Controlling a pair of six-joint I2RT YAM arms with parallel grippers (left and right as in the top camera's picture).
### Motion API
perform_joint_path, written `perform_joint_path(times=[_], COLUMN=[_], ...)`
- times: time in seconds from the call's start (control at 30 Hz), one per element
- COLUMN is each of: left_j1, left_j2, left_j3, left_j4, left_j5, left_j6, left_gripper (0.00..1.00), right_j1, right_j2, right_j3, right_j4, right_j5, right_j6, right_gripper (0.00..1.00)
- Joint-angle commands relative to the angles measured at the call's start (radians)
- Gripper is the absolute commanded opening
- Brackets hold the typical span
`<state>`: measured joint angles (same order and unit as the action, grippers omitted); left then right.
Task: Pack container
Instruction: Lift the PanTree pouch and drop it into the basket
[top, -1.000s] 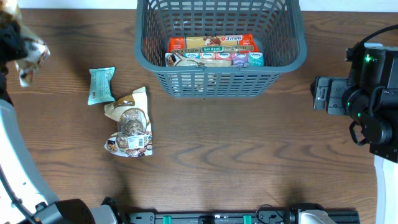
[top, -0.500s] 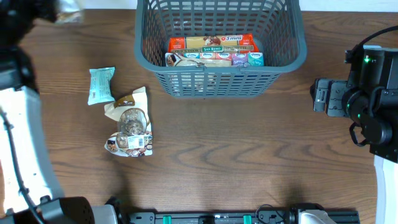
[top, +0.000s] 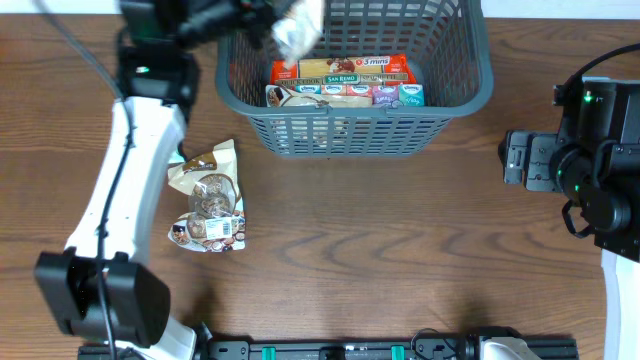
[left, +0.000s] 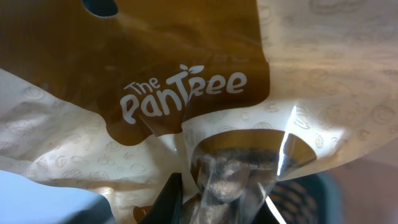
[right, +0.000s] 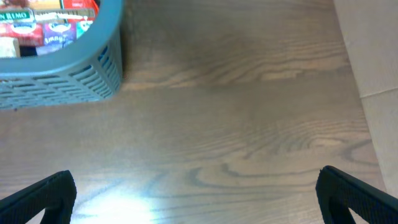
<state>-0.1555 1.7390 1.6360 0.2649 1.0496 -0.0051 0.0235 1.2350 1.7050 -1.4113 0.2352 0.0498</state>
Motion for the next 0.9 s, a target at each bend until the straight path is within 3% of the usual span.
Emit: perform_joint_path(times=[0.0,0.43,0.47,0.5,0.6,0.73,0.87], left_j1=[-0.020,-0.014,-0.014,-0.014,-0.013,-0.013,-0.006], left_j2=[0.042,0.255,0.259,0.261,0.260,0.260,0.260], left_j3=[0.006,0.006,0.006,0.006,0.006,0.006,0.006], left_j4=[0.002,-0.107,-0.107,-0.106,-0.096,-0.051,0.095], left_j5=[0.087,0.170,0.170,0.170,0.170,0.170,0.170], left_j6=[-0.015,-0.028,-0.028,-0.028,-0.028,-0.066,-0.196], left_gripper=[0.06,0.06,0.10,0.34,0.69,0.87,0.82], right_j1=[-0.006,-0.006,-0.006,-0.006,-0.006,-0.006,-0.006], right_j2=[-0.003,-0.020,-0.020,-0.020,-0.020,-0.020,-0.020], right_j3=[-0.003,-0.003,-0.003,-0.003,-0.003,-0.003,-0.003], right_j4=[-0.011,-0.020,-0.019,-0.019,-0.019,-0.020,-0.021], right_j5=[0.000,0.000,0.000,0.000,0.000,0.000,0.000], right_j6=[0.017,0.017,0.017,0.017,0.017,0.017,0.017], right_gripper=[0.99,0.99,0.99,0.99,0.99,0.99,0.99])
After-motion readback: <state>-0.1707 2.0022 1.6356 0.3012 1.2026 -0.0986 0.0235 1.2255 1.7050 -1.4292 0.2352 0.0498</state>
